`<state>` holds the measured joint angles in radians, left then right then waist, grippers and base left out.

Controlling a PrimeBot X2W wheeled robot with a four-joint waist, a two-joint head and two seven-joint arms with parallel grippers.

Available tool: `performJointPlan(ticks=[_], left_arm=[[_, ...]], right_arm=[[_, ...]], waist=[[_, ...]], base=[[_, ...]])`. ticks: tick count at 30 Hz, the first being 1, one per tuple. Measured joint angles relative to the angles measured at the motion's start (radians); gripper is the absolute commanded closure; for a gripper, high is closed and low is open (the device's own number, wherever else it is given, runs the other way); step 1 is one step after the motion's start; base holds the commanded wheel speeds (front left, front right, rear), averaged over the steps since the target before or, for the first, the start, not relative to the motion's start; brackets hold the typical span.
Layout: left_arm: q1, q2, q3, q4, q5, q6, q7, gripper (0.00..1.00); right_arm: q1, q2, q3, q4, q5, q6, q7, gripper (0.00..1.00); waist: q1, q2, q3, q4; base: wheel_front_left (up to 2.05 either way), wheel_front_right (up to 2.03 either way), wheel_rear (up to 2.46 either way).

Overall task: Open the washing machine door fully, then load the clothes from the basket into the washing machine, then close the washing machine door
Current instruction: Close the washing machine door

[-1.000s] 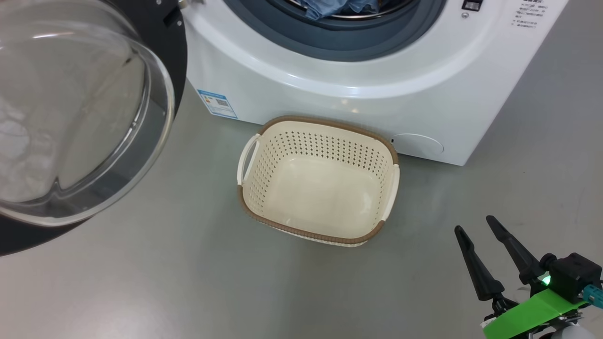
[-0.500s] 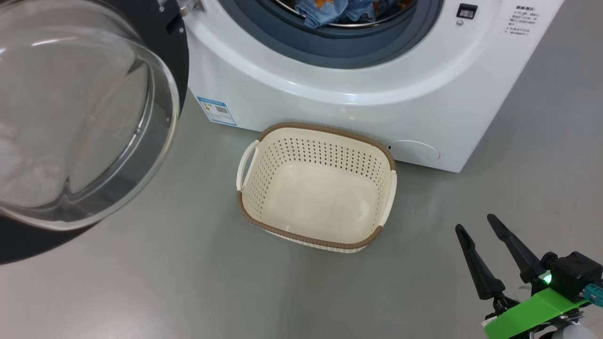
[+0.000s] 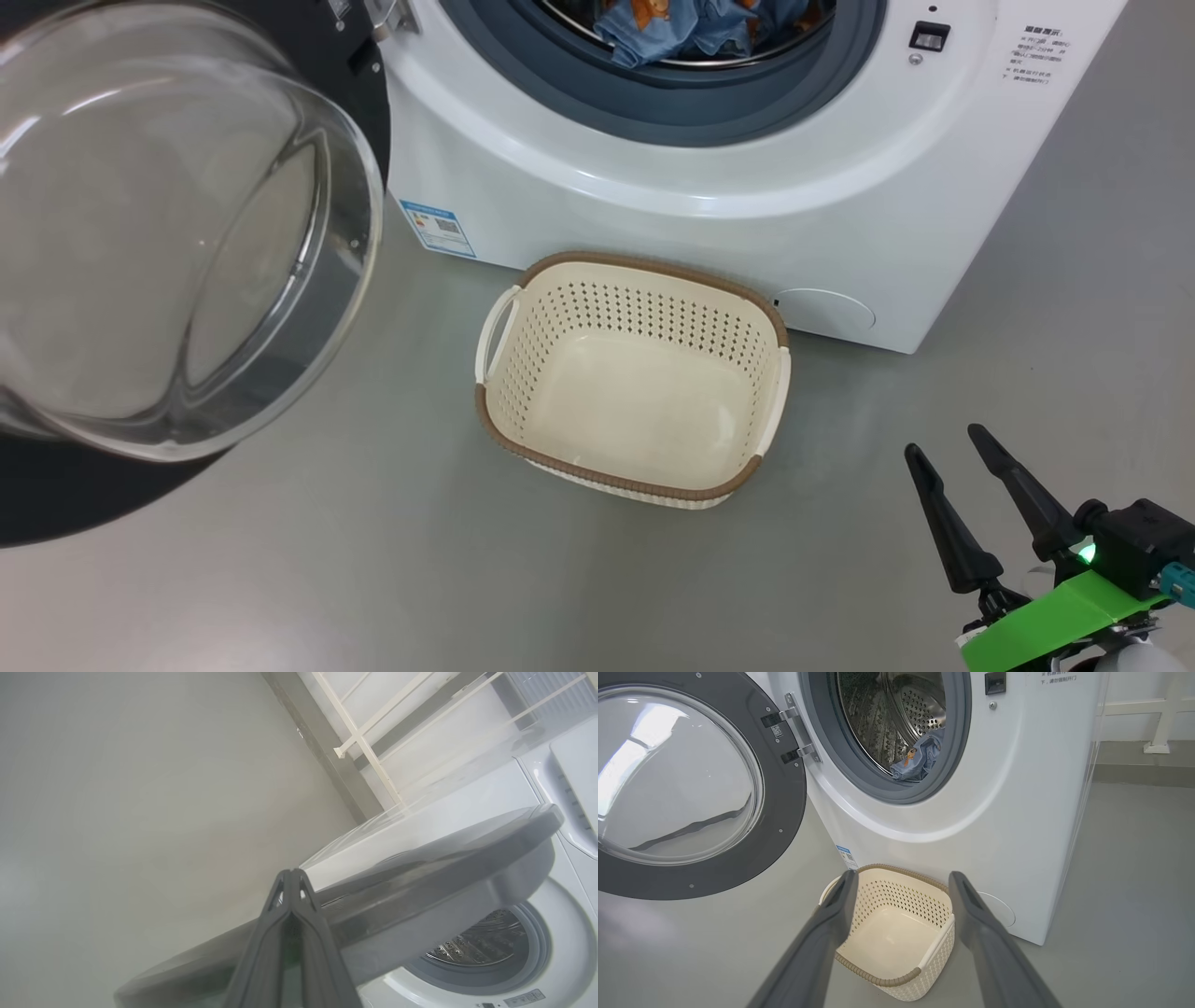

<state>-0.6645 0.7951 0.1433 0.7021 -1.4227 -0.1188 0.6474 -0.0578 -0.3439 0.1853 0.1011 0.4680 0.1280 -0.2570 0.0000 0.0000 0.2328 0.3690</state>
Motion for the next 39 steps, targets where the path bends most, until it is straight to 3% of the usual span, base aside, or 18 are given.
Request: performJointPlan(ticks=[6, 11, 25, 33, 39], left_arm=[[0.021, 0.004, -0.013, -0.071, -0.049, 0.0, 0.087, 1.0], [0.056, -0.027, -0.052, -0.163, -0.094, -0.002, 0.185, 1.0], [0.209, -0.066, -0.129, -0.566, -0.199, -0.002, 0.384, 1.0], [0.217, -0.154, -0.185, -0.729, -0.263, -0.002, 0.419, 1.0], [0.175, -0.219, -0.239, -0.745, -0.252, -0.002, 0.401, 1.0]], right_arm=[[0.001, 0.005, -0.002, 0.001, 0.0, 0.0, 0.0, 0.0], [0.004, 0.013, -0.003, 0.002, 0.0, 0.0, 0.0, 0.0], [0.043, 0.04, -0.035, -0.002, 0.0, 0.0, 0.0, 0.0], [0.058, 0.059, -0.044, -0.006, 0.0, 0.0, 0.0, 0.0], [0.058, 0.075, -0.049, -0.012, 0.0, 0.0, 0.0, 0.0]], waist=[[0.0001, 0.0, -0.009, 0.006], [0.0, 0.0001, -0.026, 0.009], [0.0, 0.0, -0.079, -0.002], [0.0, 0.0, -0.096, -0.047], [0.0, 0.0, -0.095, -0.102]], base=[[0.0, 0.0, 0.0], [0.0, 0.0, 0.0], [0.0, 0.0, 0.0], [0.0, 0.0, 0.0], [0.0, 0.0, 0.0]])
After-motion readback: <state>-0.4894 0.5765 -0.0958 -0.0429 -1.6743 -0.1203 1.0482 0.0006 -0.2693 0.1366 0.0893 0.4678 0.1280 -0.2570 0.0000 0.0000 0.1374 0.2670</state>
